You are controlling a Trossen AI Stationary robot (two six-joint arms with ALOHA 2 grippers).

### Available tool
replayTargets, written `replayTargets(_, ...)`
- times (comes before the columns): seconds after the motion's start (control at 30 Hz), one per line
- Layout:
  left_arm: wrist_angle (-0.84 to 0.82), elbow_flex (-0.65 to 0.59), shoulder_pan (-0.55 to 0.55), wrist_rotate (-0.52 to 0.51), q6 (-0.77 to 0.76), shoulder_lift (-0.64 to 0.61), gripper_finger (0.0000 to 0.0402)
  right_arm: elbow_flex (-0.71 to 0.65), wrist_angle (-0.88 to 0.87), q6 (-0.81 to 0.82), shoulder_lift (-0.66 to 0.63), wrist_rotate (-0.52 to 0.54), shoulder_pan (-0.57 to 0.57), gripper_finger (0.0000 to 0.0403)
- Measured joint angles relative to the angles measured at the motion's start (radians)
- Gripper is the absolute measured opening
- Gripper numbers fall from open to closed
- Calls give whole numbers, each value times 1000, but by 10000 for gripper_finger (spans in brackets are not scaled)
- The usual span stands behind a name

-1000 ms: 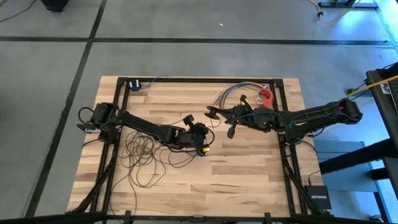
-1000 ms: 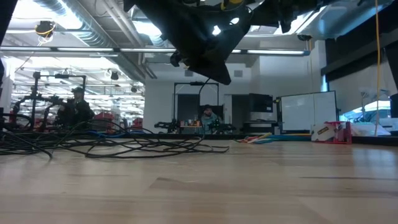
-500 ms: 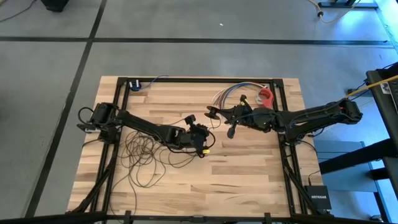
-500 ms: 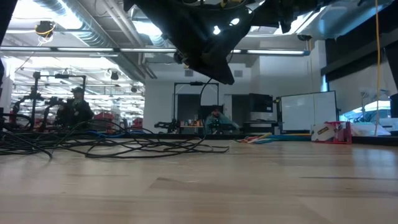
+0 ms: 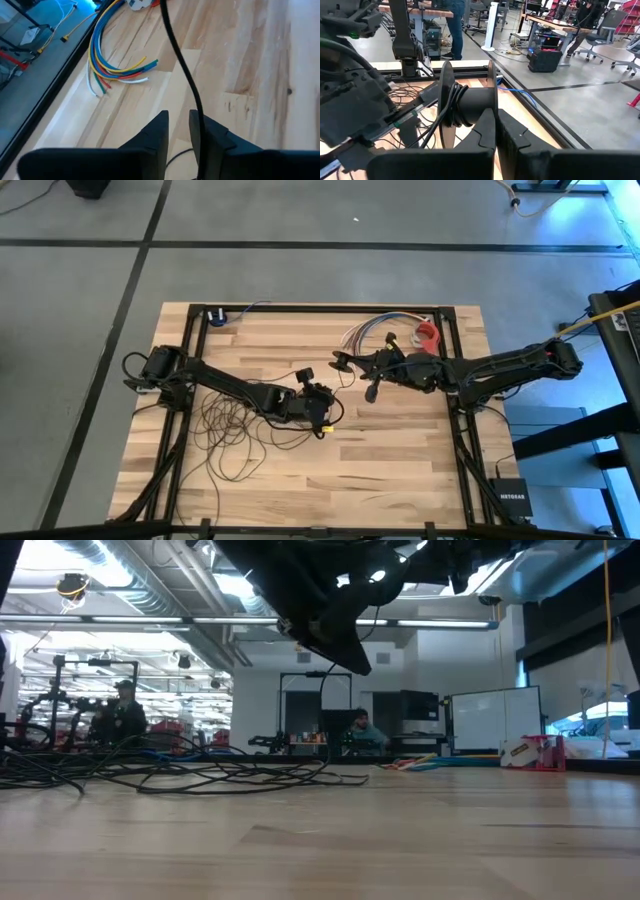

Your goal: Coiling cords

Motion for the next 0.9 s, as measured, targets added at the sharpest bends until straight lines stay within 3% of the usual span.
replayTargets(0.9,-16,0,-42,-1,-10,-3,45,0,1,0,0,-9,0,2)
